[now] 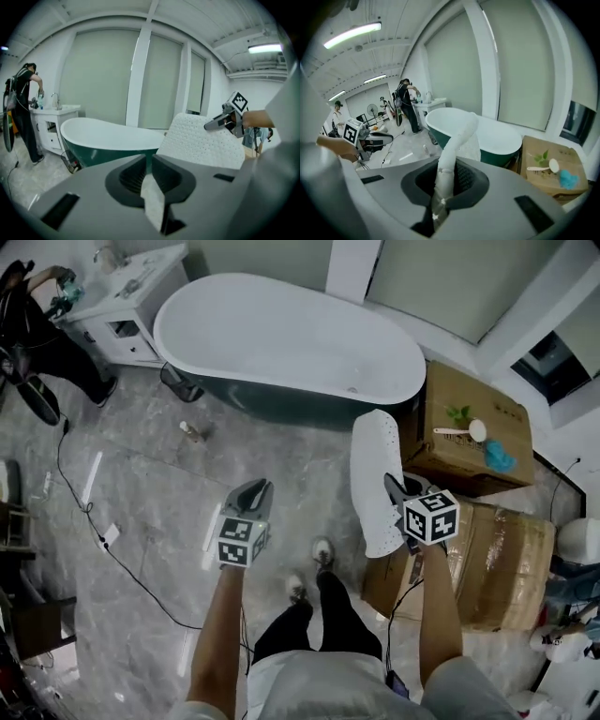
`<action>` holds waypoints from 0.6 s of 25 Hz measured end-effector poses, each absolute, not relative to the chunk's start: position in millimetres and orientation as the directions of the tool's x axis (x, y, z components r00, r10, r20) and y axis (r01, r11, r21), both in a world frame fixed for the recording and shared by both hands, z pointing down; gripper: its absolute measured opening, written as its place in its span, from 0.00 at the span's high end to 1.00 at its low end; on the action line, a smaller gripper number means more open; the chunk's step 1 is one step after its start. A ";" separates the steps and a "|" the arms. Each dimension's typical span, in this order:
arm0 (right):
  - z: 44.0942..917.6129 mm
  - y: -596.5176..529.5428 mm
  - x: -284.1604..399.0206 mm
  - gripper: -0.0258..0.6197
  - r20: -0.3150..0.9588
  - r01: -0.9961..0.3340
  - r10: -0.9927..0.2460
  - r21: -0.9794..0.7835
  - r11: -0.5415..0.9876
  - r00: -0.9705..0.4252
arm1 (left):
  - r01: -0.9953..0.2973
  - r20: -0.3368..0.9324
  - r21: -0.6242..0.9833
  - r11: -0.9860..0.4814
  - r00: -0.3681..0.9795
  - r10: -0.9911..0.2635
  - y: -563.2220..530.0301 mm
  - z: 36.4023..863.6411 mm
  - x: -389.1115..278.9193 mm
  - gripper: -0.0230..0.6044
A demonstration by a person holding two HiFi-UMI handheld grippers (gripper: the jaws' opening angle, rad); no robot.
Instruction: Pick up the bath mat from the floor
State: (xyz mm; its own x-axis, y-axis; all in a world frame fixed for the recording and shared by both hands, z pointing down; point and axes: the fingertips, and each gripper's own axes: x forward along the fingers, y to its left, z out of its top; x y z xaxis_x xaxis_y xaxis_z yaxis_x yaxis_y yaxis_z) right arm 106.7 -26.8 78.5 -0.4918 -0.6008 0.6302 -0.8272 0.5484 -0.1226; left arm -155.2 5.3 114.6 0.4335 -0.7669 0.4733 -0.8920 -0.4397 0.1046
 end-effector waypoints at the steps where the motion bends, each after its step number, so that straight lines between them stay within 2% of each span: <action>1: 59.8 -26.1 108.5 0.91 0.602 -0.832 -0.628 -0.113 0.543 -0.492 | -0.894 0.448 0.090 -0.440 0.431 -0.783 6.0 96.0 -157.6 0.89; 5: -8.3 -23.1 106.2 0.91 0.481 -0.838 -0.716 -0.079 0.540 -0.507 | -0.894 0.338 0.020 -0.449 0.428 -0.838 6.0 23.6 -166.1 0.91; 15: -142.7 1.2 77.9 0.91 0.258 -0.808 -0.783 0.016 0.589 -0.566 | -0.886 0.150 -0.129 -0.446 0.427 -0.892 22.0 -115.5 -170.1 0.91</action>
State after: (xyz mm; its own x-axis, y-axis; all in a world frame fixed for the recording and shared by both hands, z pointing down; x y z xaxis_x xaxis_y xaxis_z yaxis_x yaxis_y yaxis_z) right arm 77.9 1.2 -142.7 -0.5659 -0.7832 0.2577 -0.8080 0.5890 0.0157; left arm -170.1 22.0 -115.5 0.4269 -0.8917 0.1500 -0.8857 -0.4458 -0.1294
